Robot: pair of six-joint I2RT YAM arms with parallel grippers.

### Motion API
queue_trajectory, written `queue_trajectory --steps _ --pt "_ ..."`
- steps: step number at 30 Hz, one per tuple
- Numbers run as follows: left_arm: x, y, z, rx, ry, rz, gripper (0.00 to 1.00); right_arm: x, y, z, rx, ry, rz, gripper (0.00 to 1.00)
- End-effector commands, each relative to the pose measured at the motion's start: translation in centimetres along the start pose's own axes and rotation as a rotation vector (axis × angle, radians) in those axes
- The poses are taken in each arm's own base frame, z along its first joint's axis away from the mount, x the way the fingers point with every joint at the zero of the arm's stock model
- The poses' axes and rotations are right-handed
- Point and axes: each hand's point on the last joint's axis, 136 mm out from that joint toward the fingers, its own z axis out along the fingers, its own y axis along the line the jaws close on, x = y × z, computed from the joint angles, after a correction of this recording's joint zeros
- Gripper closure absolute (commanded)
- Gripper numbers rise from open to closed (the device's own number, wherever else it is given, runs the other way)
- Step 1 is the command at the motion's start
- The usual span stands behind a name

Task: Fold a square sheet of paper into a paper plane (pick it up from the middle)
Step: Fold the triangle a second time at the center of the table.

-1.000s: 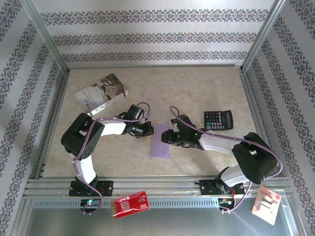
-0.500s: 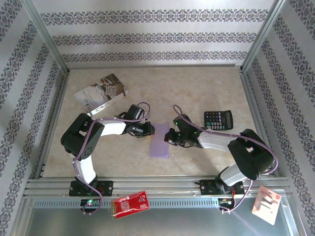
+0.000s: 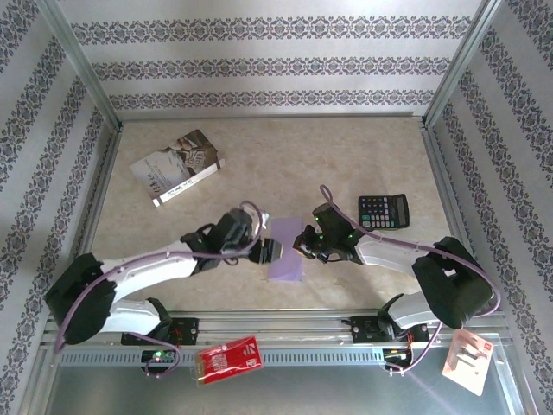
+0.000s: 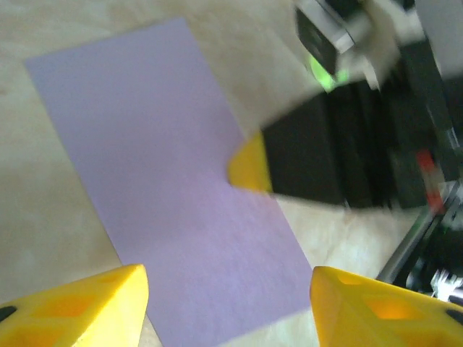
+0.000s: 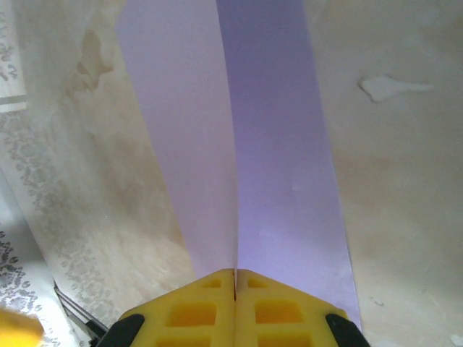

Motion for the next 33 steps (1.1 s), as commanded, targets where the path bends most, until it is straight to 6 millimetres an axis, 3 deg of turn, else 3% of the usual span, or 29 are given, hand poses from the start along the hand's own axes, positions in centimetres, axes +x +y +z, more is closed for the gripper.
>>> queue_trajectory --steps 1,5,14,17,27,33 --pt "1.1 0.0 -0.6 -0.126 -0.077 0.232 0.35 0.4 -0.5 -0.4 0.005 0.023 0.074 1.0" --pt "2.6 -2.5 -0.3 -0.148 -0.087 0.441 0.28 0.3 -0.5 -0.3 0.008 0.028 0.077 1.0" --pt "4.1 -4.6 4.3 -0.148 -0.011 0.57 0.26 0.2 -0.6 -0.1 0.011 0.032 0.067 1.0" --pt "3.8 -4.6 5.0 -0.16 -0.011 0.573 0.35 0.2 -0.8 0.0 0.017 0.034 0.068 1.0" --pt "3.7 -4.2 5.1 -0.186 -0.01 0.572 0.79 0.2 -1.2 0.2 0.014 0.038 0.067 1.0" --pt "3.5 -3.9 5.2 -0.178 -0.005 0.538 1.0 0.3 -1.4 0.2 0.018 0.041 0.06 1.0"
